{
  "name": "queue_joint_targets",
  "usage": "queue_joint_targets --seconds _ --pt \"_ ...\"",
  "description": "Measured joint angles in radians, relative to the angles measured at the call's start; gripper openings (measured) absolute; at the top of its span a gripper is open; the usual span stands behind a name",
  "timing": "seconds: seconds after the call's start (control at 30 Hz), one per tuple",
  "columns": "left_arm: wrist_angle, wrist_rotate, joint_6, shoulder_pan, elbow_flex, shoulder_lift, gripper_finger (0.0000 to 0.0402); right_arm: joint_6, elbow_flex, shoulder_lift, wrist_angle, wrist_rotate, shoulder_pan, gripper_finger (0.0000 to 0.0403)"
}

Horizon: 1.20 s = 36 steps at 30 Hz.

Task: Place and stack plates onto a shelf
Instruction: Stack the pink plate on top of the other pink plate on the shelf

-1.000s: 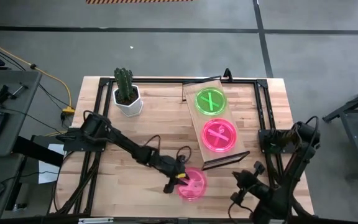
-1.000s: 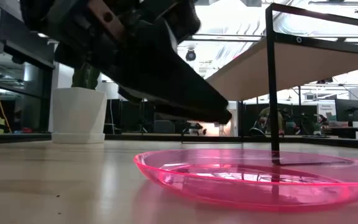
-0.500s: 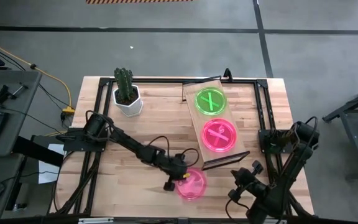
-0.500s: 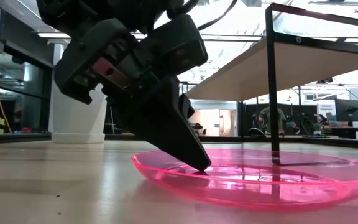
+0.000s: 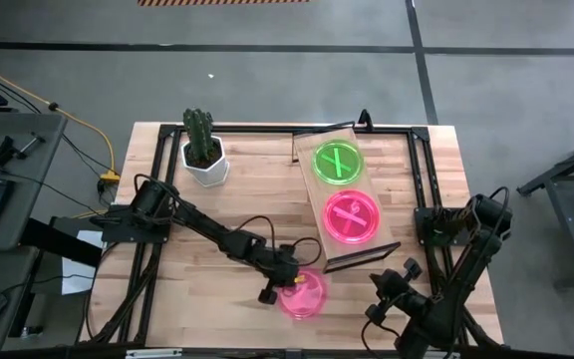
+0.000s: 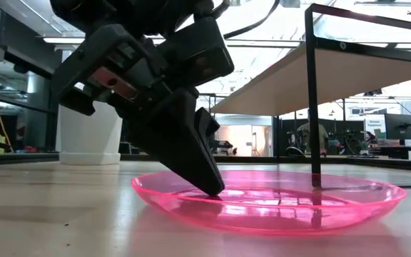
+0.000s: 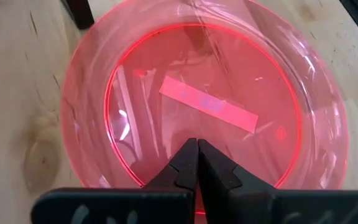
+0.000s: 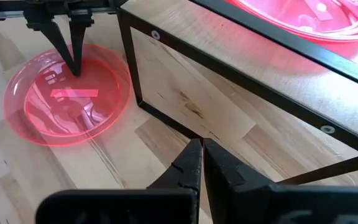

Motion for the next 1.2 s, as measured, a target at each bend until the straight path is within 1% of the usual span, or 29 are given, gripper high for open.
queue_joint_targets --seconds 0.17,0.27,0.4,0.57,0.77,0.93,1.07,1.2 --pt "-0.071 -0.007 -0.004 -0.001 -0.001 -0.012 0.0000 0.000 -0.003 0.000 0.021 0.006 0.000 0.0000" --pt "-0.112 -0.024 -0.009 -0.002 0.000 -0.023 0.0000 0.000 -0.028 0.000 0.055 0.007 -0.002 0.0000" --pt "-0.153 -0.031 -0.016 -0.006 -0.001 -0.035 0.0000 0.000 -0.102 0.000 0.158 0.003 -0.007 0.0000" --pt "-0.189 -0.042 -0.016 -0.008 -0.014 -0.057 0.0000 0.000 -0.205 0.001 0.297 -0.047 -0.021 0.0000" --pt "-0.267 -0.088 -0.010 -0.009 -0.016 -0.090 0.0000 0.000 -0.266 0.000 0.401 -0.084 -0.037 0.0000" --pt "-0.347 -0.141 -0.009 -0.005 -0.017 -0.108 0.0000 -0.001 -0.269 0.001 0.429 -0.089 -0.045 0.0000" --pt "-0.400 -0.180 -0.009 -0.005 -0.016 -0.117 0.0000 -0.081 -0.269 0.001 0.497 -0.098 -0.062 0.0000" --pt "-0.409 -0.191 -0.008 -0.005 -0.016 -0.120 0.0000 -0.187 -0.269 0.001 0.590 -0.114 -0.095 0.0000"
